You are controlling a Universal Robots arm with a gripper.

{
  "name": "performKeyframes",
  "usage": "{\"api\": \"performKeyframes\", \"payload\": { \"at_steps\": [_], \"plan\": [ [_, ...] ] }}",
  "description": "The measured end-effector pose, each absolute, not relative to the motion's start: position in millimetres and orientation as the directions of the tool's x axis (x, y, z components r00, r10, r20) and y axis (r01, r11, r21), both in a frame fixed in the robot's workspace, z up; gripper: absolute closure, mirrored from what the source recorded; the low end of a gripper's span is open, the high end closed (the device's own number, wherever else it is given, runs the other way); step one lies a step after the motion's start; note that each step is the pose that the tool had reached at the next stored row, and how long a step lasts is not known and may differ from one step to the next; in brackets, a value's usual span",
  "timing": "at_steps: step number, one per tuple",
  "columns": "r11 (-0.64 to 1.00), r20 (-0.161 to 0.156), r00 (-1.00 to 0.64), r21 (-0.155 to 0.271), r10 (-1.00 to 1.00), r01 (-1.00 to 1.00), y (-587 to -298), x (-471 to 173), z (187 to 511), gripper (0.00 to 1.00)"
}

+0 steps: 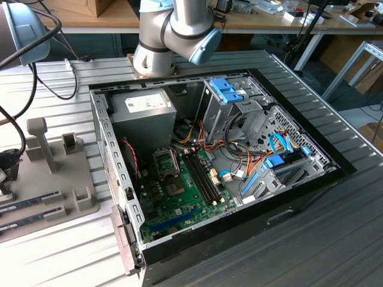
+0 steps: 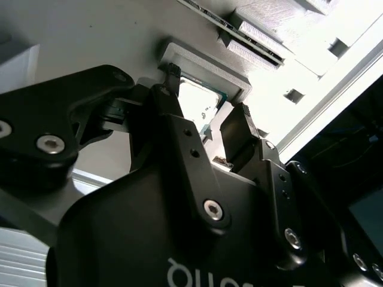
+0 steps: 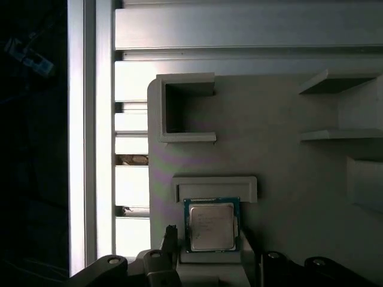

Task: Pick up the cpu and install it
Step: 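Pick up the cpu and move it towards the insertion slot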

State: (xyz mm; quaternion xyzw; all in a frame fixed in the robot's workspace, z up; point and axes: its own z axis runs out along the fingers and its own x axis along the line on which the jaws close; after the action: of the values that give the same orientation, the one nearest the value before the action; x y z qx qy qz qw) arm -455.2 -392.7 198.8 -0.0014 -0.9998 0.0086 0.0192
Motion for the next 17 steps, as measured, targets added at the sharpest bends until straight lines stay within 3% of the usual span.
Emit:
{"api": "performKeyframes", "payload": {
  "at_steps": [7, 10, 17],
  "plan": [
    [1.000, 0.039, -0.999, -0.014, 0.003, 0.002, -389.6, -454.2, 198.5, 0.46],
    [1.000, 0.039, -0.999, 0.028, 0.001, 0.002, -389.5, -454.2, 198.5, 0.46],
    [0.999, 0.038, -0.999, 0.030, -0.019, -0.018, -389.5, -454.1, 197.3, 0.46]
  ]
}}
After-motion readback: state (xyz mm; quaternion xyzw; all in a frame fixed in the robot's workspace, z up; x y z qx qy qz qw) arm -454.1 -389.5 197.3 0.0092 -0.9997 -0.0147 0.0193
